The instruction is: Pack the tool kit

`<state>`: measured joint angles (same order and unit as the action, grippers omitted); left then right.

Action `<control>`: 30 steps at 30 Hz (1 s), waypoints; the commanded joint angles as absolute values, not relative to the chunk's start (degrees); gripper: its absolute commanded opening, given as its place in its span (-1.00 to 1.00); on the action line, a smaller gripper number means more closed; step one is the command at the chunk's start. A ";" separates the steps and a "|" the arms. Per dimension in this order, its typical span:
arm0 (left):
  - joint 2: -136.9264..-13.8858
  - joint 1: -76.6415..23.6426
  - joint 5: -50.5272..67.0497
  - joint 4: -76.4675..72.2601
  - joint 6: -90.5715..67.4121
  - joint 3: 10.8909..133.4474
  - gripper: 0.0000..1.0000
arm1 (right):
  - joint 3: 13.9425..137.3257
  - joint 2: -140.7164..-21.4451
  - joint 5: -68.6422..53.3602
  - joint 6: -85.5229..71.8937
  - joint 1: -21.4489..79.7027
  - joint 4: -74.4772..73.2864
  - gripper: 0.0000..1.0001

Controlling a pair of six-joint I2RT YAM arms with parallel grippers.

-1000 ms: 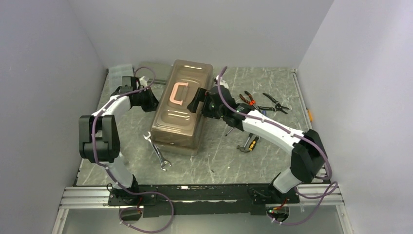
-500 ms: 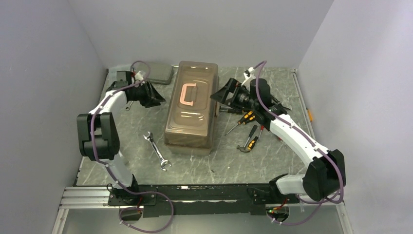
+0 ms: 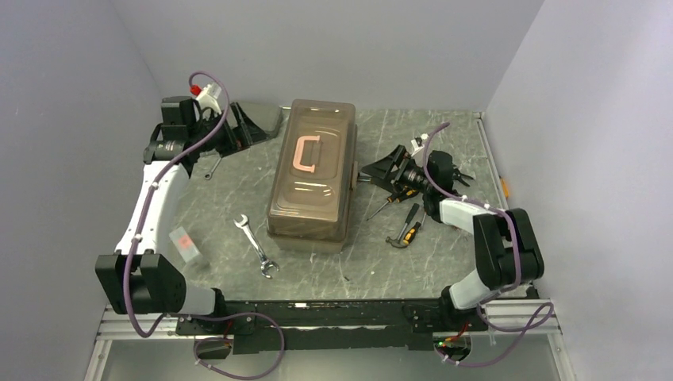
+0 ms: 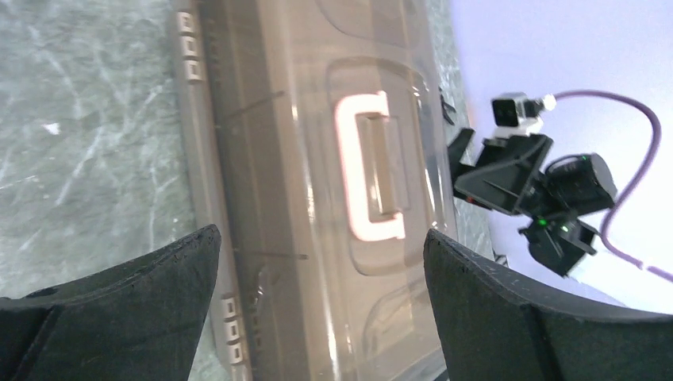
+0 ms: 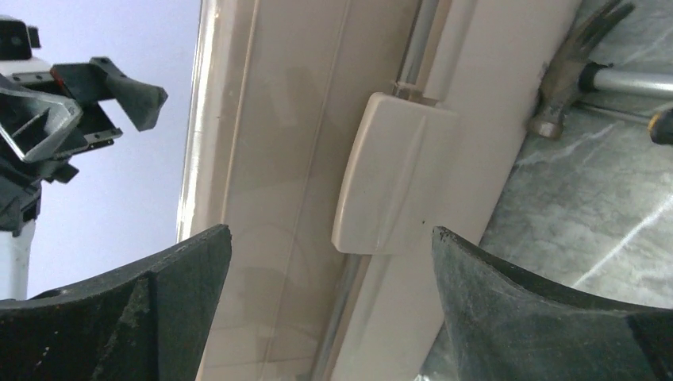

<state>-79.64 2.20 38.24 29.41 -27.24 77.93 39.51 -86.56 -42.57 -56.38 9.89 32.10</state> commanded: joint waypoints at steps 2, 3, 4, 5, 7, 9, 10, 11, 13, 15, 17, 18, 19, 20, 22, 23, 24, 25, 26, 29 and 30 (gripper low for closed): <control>-80.71 -2.23 37.65 29.97 -28.14 77.64 0.99 | 37.29 -94.03 -49.01 -64.95 9.09 60.78 0.96; -81.14 -2.94 36.99 30.06 -28.27 77.64 0.99 | 36.93 -95.81 -49.26 -66.65 9.05 64.35 0.96; -81.65 -3.77 36.02 30.27 -28.21 78.06 0.99 | 36.90 -97.42 -49.42 -67.58 9.05 66.43 0.96; -82.35 -4.89 34.53 30.72 -27.95 78.92 0.99 | 37.01 -98.54 -49.40 -67.86 9.03 67.43 0.97; -84.27 -8.05 29.26 32.62 -26.84 81.43 0.99 | 37.69 -100.30 -48.71 -66.63 9.04 64.43 0.98; -86.82 -10.56 24.30 34.29 -25.58 84.27 0.99 | 37.97 -100.68 -47.71 -64.21 9.10 62.12 0.99; -88.60 -11.49 21.48 36.15 -24.85 86.14 0.99 | 37.66 -101.32 -47.68 -64.14 9.06 63.08 0.99; -90.20 -12.12 19.23 37.94 -24.11 87.54 0.99 | 37.52 -102.31 -47.97 -65.29 8.98 64.94 0.99; -92.61 -12.68 17.38 38.80 -23.59 89.15 0.99 | 37.57 -105.09 -48.86 -68.55 9.03 69.95 0.99; -94.58 -13.06 17.56 38.37 -23.34 89.78 0.99 | 37.72 -107.74 -49.14 -70.95 9.02 75.22 0.99; -96.44 -14.05 16.50 38.70 -22.40 90.73 0.99 | 38.04 -109.30 -48.90 -71.19 8.98 75.84 0.99; -97.37 -14.59 15.36 39.51 -21.96 91.74 0.99 | 38.22 -109.75 -48.81 -71.03 9.11 75.67 0.99; -98.37 -14.91 14.00 40.61 -21.49 92.56 0.99 | 38.31 -109.93 -48.83 -70.67 9.16 75.22 0.99; -99.36 -15.08 12.92 41.89 -21.23 93.33 0.97 | 38.40 -109.90 -48.70 -70.05 9.23 74.45 0.99; -100.66 -15.12 11.97 43.35 -20.57 93.93 0.96 | 38.94 -109.63 -48.67 -68.63 9.52 72.39 0.99; -101.01 -15.12 12.09 43.37 -20.42 93.70 0.96 | 39.41 -109.52 -48.78 -67.93 9.81 71.51 0.99; -100.98 -15.18 12.57 43.04 -20.39 93.24 0.98 | 39.68 -109.56 -48.80 -67.38 10.08 70.67 0.99; -100.73 -15.27 13.06 42.46 -20.35 92.67 0.99 | 39.85 -109.85 -48.67 -67.24 10.26 70.68 0.99; -100.39 -15.40 13.20 41.79 -20.31 92.07 0.99 | 40.07 -110.31 -48.55 -67.39 10.37 70.89 0.99; -99.69 -15.77 13.19 41.45 -19.51 91.58 0.99 | 40.77 -112.61 -48.56 -69.66 10.71 73.97 0.99; -100.02 -15.74 12.71 42.26 -19.27 91.78 0.97 | 41.12 -113.34 -48.55 -70.72 10.90 75.04 0.99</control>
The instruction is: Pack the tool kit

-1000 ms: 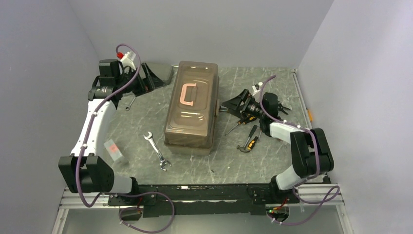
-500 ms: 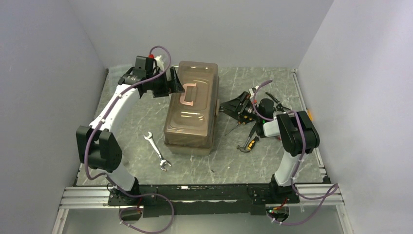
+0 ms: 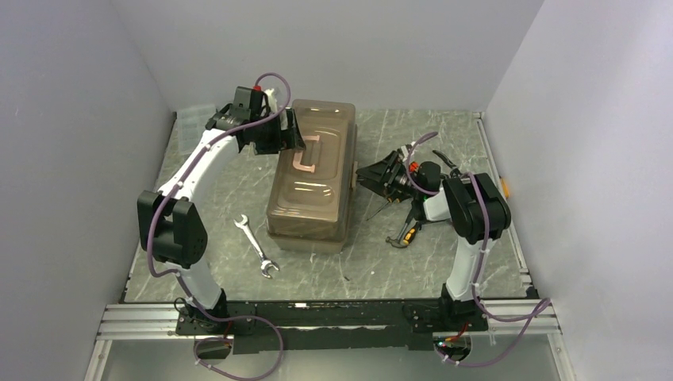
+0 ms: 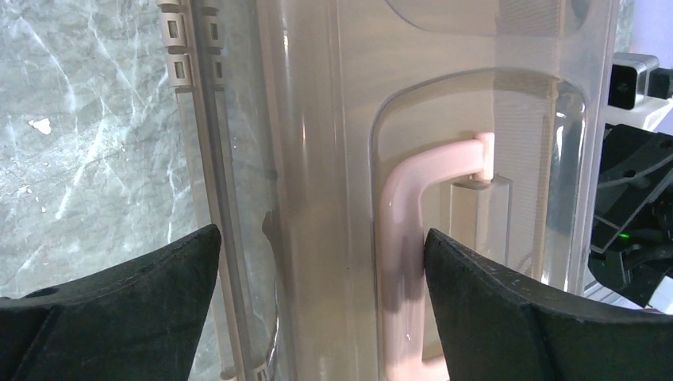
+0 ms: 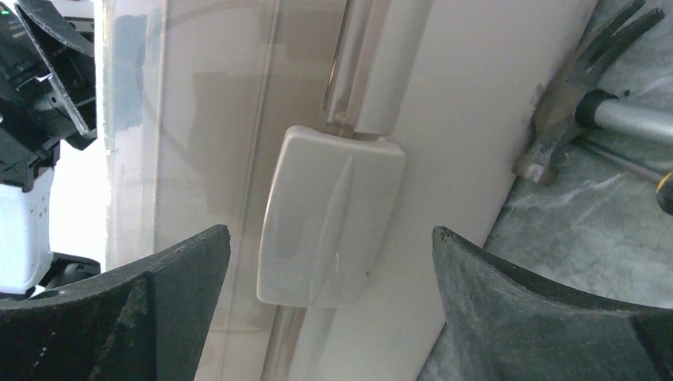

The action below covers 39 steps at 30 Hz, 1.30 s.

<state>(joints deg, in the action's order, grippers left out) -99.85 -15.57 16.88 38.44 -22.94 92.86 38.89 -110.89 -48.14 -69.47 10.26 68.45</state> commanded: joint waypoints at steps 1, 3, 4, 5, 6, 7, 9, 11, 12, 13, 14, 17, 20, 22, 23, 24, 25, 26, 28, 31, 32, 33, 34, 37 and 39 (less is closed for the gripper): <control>-100.26 -15.73 12.36 43.05 -18.95 91.90 0.90 | 41.25 -113.82 -48.42 -71.16 10.98 75.88 0.99; -101.05 -15.46 11.86 44.05 -18.91 91.70 0.80 | 41.75 -114.07 -48.06 -71.43 11.61 75.95 0.99; -101.12 -14.89 13.07 43.41 -19.11 90.89 0.78 | 42.01 -114.01 -47.95 -71.19 12.03 75.59 0.99; -101.09 -13.73 16.55 41.58 -19.72 89.07 0.78 | 42.28 -113.81 -47.92 -70.85 12.25 75.01 0.99; -100.89 -11.87 22.68 38.28 -20.85 86.49 0.75 | 42.50 -113.63 -47.72 -70.51 12.53 74.45 0.99; -100.70 -10.16 26.80 35.71 -22.14 83.73 0.71 | 42.67 -113.30 -47.58 -70.27 12.78 73.96 0.99; -99.89 -9.01 27.09 34.70 -21.81 81.25 0.73 | 42.84 -113.08 -47.47 -70.26 13.02 74.05 0.99; -99.94 -8.07 26.77 35.42 -20.96 80.82 0.74 | 42.98 -113.22 -47.63 -71.17 13.08 75.63 0.99; -100.31 -7.08 29.38 34.59 -21.24 79.69 0.73 | 43.10 -113.66 -47.77 -71.95 13.15 76.84 0.99; -100.88 -5.76 31.75 33.79 -21.75 78.74 0.70 | 43.30 -114.30 -47.93 -72.92 13.16 78.18 0.99; -101.38 -4.73 33.42 33.06 -21.94 77.96 0.67 | 43.51 -114.99 -47.90 -73.88 13.20 79.46 0.99; -101.97 -3.17 35.25 31.88 -21.71 75.82 0.65 | 44.57 -116.88 -48.03 -77.11 13.69 84.02 0.99; -102.49 -1.66 37.99 30.46 -22.29 74.47 0.64 | 46.24 -117.32 -48.25 -77.87 14.41 84.30 0.97; -103.05 -0.90 39.06 30.49 -21.96 74.78 0.62 | 47.45 -117.62 -48.44 -78.45 14.90 84.83 0.96; -103.12 -0.95 38.96 30.77 -21.57 75.20 0.62 | 47.99 -117.86 -48.62 -79.06 15.14 85.71 0.95; -103.03 -1.11 38.77 30.98 -21.34 75.57 0.63 | 48.57 -118.00 -48.79 -79.67 15.45 86.42 0.93; -102.93 -1.09 38.39 31.29 -21.21 75.89 0.63 | 49.13 -118.06 -48.97 -80.24 15.73 86.75 0.91; -102.90 -1.14 38.05 31.70 -21.00 76.26 0.63 | 49.55 -118.11 -49.13 -80.84 15.97 87.12 0.90; -103.13 -1.14 37.95 32.44 -20.69 76.69 0.63 | 50.05 -117.95 -49.22 -82.49 16.42 88.30 0.86; -103.11 -1.14 38.05 32.05 -20.91 76.54 0.62 | 50.85 -119.27 -49.54 -86.77 17.13 92.12 0.81; -103.08 -1.08 37.99 32.02 -20.96 76.52 0.62 | 51.00 -120.00 -49.36 -89.00 17.26 94.74 0.78; -103.09 -1.13 37.85 32.19 -20.81 76.58 0.62 | 51.17 -121.03 -49.12 -91.40 17.37 97.66 0.74; -103.22 -1.02 37.46 32.64 -20.64 76.78 0.62 | 51.56 -121.56 -49.17 -92.77 17.48 98.26 0.69; -103.46 -0.51 37.98 32.70 -20.75 76.94 0.62 | 52.22 -121.03 -49.44 -92.11 18.72 98.01 0.67; -103.73 -0.19 38.92 32.04 -21.32 76.54 0.62 | 53.47 -121.60 -49.54 -93.32 19.56 98.17 0.66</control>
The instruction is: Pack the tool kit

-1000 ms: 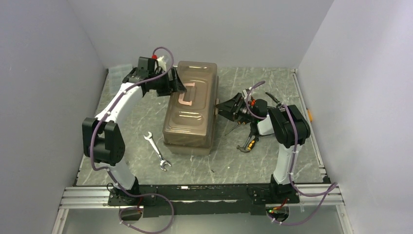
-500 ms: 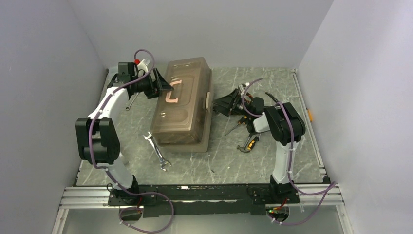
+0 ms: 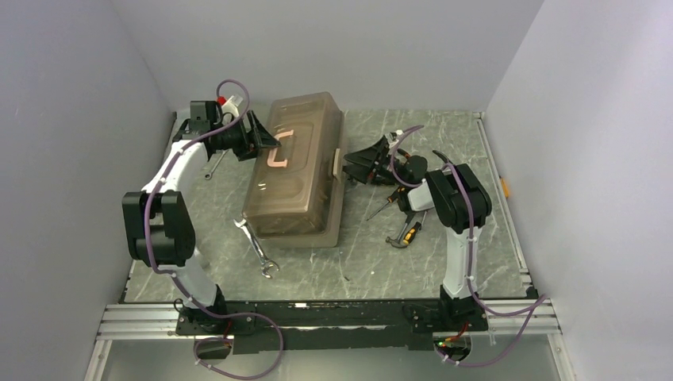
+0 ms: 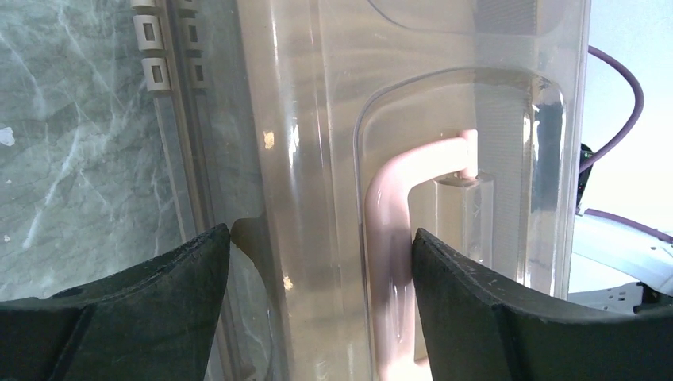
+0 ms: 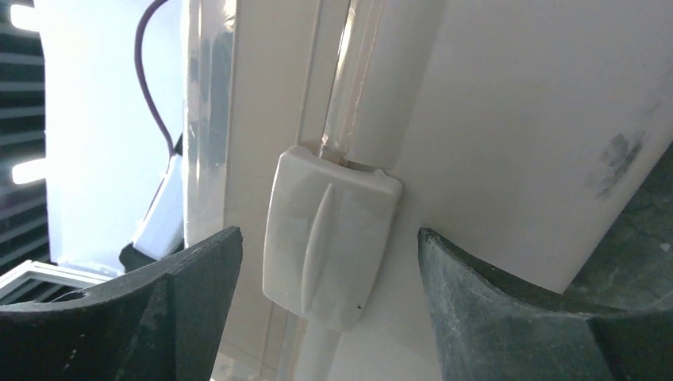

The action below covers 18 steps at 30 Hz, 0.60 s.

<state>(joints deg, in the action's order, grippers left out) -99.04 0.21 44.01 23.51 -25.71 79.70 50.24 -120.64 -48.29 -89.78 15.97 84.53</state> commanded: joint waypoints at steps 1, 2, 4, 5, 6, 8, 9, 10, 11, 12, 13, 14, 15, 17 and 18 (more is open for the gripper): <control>-104.02 -0.18 39.32 32.04 -21.45 76.67 0.62 | 53.97 -121.81 -49.43 -93.79 19.83 98.28 0.63; -104.31 -0.18 39.76 32.00 -21.47 76.92 0.61 | 54.38 -121.82 -49.29 -93.86 20.28 98.20 0.60; -104.43 -0.18 40.11 31.97 -21.37 77.13 0.61 | 55.02 -121.65 -48.98 -94.30 21.00 98.19 0.55; -104.39 -0.18 39.98 32.07 -21.28 77.21 0.61 | 55.40 -121.42 -48.88 -94.66 21.51 98.18 0.54; -104.44 -0.18 40.03 32.01 -21.23 77.25 0.61 | 55.83 -121.34 -48.88 -94.99 21.84 98.27 0.52; -104.79 -0.18 40.51 31.95 -21.26 77.35 0.61 | 56.94 -121.34 -49.03 -96.12 22.65 98.34 0.48; -104.89 -0.18 40.81 31.83 -21.35 77.28 0.61 | 57.37 -121.23 -49.12 -96.60 23.08 98.30 0.46; -104.93 -0.18 40.98 31.66 -21.43 77.14 0.61 | 57.73 -121.14 -49.12 -96.96 23.44 98.27 0.44; -104.87 -0.18 40.89 31.48 -21.44 77.01 0.61 | 57.89 -120.96 -49.13 -97.23 23.72 98.32 0.43; -104.78 -0.18 40.84 31.41 -21.52 76.85 0.61 | 57.92 -120.67 -49.09 -97.43 23.99 98.35 0.42; -104.77 -0.18 40.79 31.49 -21.47 76.85 0.61 | 57.80 -120.27 -49.00 -97.72 24.19 98.28 0.41; -104.71 -0.18 40.76 31.55 -21.37 76.90 0.61 | 57.54 -119.97 -48.96 -98.07 24.29 98.32 0.38; -104.65 -0.18 40.82 31.60 -21.38 76.99 0.61 | 57.30 -119.58 -49.00 -98.35 24.33 98.30 0.32; -104.51 -0.18 40.83 31.47 -21.49 77.08 0.61 | 56.76 -119.18 -49.01 -99.22 24.43 98.25 0.20; -104.34 -0.18 40.79 31.37 -21.53 77.08 0.61 | 56.47 -119.19 -48.95 -99.78 24.37 98.21 0.15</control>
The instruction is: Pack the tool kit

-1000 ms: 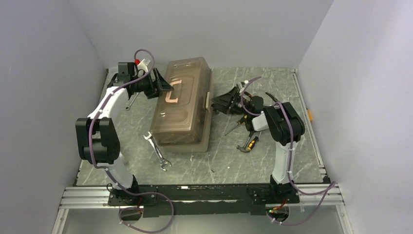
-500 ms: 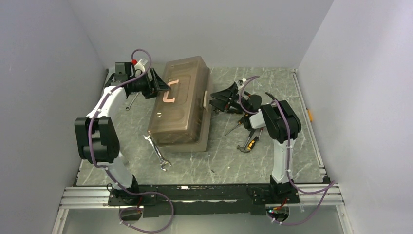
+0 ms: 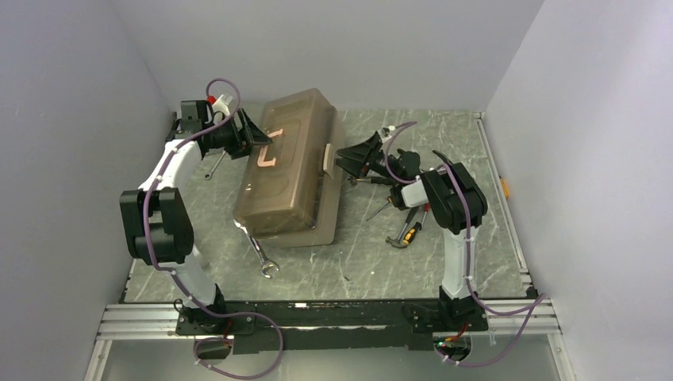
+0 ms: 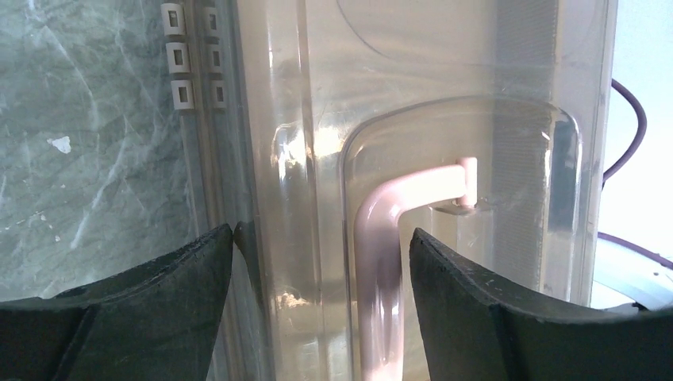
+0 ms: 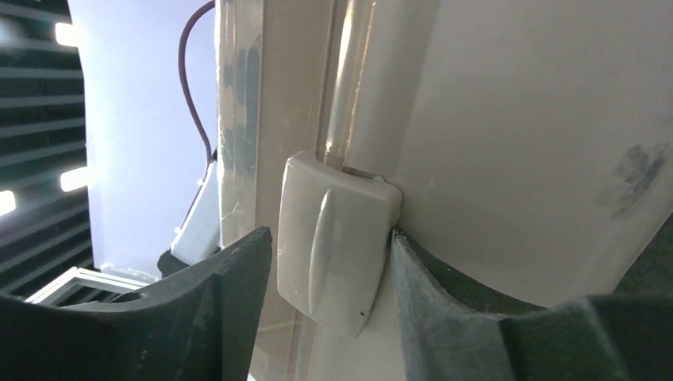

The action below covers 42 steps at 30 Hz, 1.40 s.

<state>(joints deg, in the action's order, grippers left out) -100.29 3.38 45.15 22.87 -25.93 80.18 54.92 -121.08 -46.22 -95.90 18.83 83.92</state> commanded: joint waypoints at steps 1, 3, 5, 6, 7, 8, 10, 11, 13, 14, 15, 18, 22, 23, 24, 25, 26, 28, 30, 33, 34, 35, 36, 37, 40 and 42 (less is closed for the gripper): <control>-104.26 -0.18 40.90 31.19 -21.65 77.10 0.61 | 56.07 -119.30 -48.76 -100.29 24.43 98.09 0.07; -103.95 -0.18 41.13 31.03 -21.86 77.09 0.61 | 55.27 -119.80 -48.52 -101.35 24.33 98.20 -0.05; -103.30 -0.18 41.13 30.64 -22.16 76.85 0.61 | 54.46 -120.41 -48.21 -101.46 24.39 98.14 -0.14; -102.95 -0.18 41.24 30.37 -22.50 76.74 0.60 | 54.26 -120.58 -48.29 -101.35 24.38 98.20 -0.19; -102.59 -0.18 41.33 30.11 -22.72 76.64 0.60 | 54.23 -120.60 -48.41 -101.27 24.42 98.00 -0.24; -102.31 -0.18 41.47 30.11 -22.87 76.56 0.60 | 54.23 -120.53 -48.43 -101.31 24.43 98.10 -0.29; -101.69 -0.18 41.44 30.09 -23.02 76.67 0.60 | 54.79 -120.23 -49.04 -101.02 24.55 97.33 -0.44; -101.39 -0.24 41.38 30.14 -23.11 76.75 0.60 | 55.06 -120.01 -49.37 -100.68 24.67 96.68 -0.46; -100.74 -0.54 41.48 30.15 -23.39 76.70 0.59 | 55.46 -119.23 -49.94 -99.66 24.98 94.81 -0.52; -100.34 -0.78 41.37 30.22 -23.52 76.71 0.59 | 55.57 -118.86 -50.16 -98.95 25.00 93.28 -0.56; -99.82 -0.98 41.17 30.28 -23.60 76.65 0.60 | 55.36 -118.36 -50.04 -98.11 25.07 91.86 -0.59; -98.46 -1.93 40.65 30.26 -23.96 76.53 0.60 | 55.11 -117.38 -50.35 -95.94 25.03 87.04 -0.60; -97.55 -3.52 40.29 30.08 -24.63 76.53 0.60 | 54.76 -117.29 -50.59 -95.20 25.04 85.83 0.37; -97.37 -3.76 40.15 30.01 -24.76 76.52 0.60 | 54.68 -117.61 -50.69 -96.02 25.00 87.26 0.57; -97.19 -3.84 40.01 30.03 -24.86 76.53 0.60 | 54.67 -118.01 -50.82 -96.78 25.03 88.75 0.65; -97.06 -3.86 39.81 30.04 -24.87 76.56 0.60 | 54.51 -118.23 -50.90 -97.43 25.05 90.02 0.70; -96.95 -3.87 39.66 30.29 -24.85 76.72 0.60 | 54.19 -118.33 -50.85 -97.73 25.03 90.77 0.71; -96.87 -3.91 39.53 30.64 -24.64 76.90 0.60 | 53.57 -117.89 -51.08 -96.74 25.17 89.82 0.72; -96.52 -3.87 39.15 30.92 -24.48 76.83 0.60 | 52.87 -116.22 -51.44 -93.22 25.63 84.49 0.71; -96.01 -3.93 38.77 31.11 -24.43 76.66 0.60 | 51.52 -112.17 -50.55 -85.23 25.84 69.93 0.67; -95.84 -3.92 38.63 31.20 -24.43 76.64 0.60 | 50.96 -111.01 -50.02 -83.29 25.81 66.19 0.64; -95.71 -3.94 38.59 31.29 -24.43 76.57 0.60 | 50.42 -109.86 -49.42 -81.64 25.77 62.12 0.56; -95.53 -4.00 38.58 31.22 -24.51 76.49 0.60 | 50.03 -108.67 -48.68 -80.46 25.83 60.14 0.42; -95.32 -4.05 38.52 31.14 -24.52 76.28 0.60 | 49.59 -108.09 -48.06 -79.86 25.78 59.52 0.38; -95.10 -4.13 38.19 31.24 -24.45 75.91 0.60 | 50.43 -108.36 -48.31 -80.71 25.99 59.94 0.43; -95.05 -4.18 38.22 31.29 -24.35 75.70 0.60 | 52.44 -107.68 -48.39 -78.56 26.40 53.65 0.50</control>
